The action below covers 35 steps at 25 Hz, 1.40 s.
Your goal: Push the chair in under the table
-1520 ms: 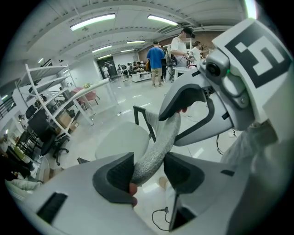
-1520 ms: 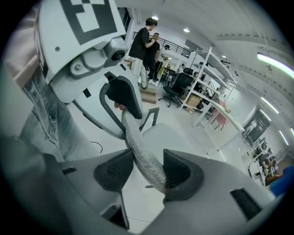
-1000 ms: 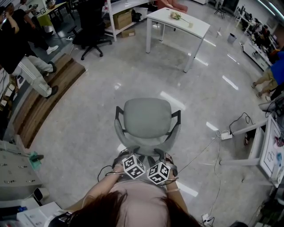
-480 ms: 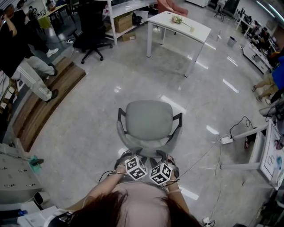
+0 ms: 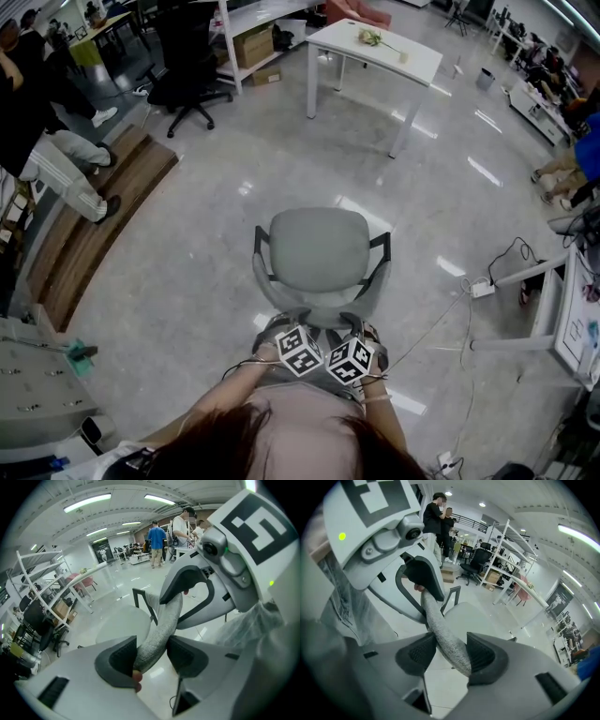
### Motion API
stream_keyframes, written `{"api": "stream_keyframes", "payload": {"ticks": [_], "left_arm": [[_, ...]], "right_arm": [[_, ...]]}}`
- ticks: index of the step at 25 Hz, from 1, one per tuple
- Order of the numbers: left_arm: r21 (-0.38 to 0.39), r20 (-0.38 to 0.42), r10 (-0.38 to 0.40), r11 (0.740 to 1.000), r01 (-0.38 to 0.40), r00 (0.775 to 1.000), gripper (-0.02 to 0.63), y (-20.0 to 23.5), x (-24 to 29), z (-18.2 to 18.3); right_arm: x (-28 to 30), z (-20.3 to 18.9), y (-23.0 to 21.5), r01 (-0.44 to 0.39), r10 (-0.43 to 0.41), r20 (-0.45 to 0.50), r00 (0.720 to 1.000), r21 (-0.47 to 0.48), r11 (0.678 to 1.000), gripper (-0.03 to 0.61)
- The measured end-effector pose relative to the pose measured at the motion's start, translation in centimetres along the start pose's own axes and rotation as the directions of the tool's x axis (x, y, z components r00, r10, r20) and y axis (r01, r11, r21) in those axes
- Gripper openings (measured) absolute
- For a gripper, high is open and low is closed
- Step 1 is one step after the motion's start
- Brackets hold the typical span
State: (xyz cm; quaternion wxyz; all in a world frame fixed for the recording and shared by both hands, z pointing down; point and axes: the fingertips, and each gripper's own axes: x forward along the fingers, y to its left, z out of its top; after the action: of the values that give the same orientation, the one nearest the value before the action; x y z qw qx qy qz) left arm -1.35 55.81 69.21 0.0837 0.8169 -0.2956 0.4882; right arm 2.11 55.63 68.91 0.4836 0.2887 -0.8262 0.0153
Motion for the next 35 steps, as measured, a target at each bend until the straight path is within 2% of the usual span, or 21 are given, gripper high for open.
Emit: {"api": "stream_keyframes", "payload": {"ticks": [9,20,35], "left_arm": [[0.002,-0.020,-0.013,1.000,0.013,1.000,0.206,0.9,0.5,0.1],[0.023,-0.008,0.028,0.999,-0.028,1.000,0.210,2.3,0.8,-0.2],[0.009,-0.005,0.033,0.999,-0.033,0.999,0.210,7.1,3.3,2.5]], "right_arm": [[0.8,0.4,-0.6,0.001,-0.001,-0.003,1.000,-0.003,1.000,0.212],[1.7,1.3,-1.0,0.008,-0.008,0.019,1.000,-0.016,1.000,0.212],[4.6,3.0,-6.1,0.006,-0.005,0.008,1.000,-0.026,1.000,0.213]]}}
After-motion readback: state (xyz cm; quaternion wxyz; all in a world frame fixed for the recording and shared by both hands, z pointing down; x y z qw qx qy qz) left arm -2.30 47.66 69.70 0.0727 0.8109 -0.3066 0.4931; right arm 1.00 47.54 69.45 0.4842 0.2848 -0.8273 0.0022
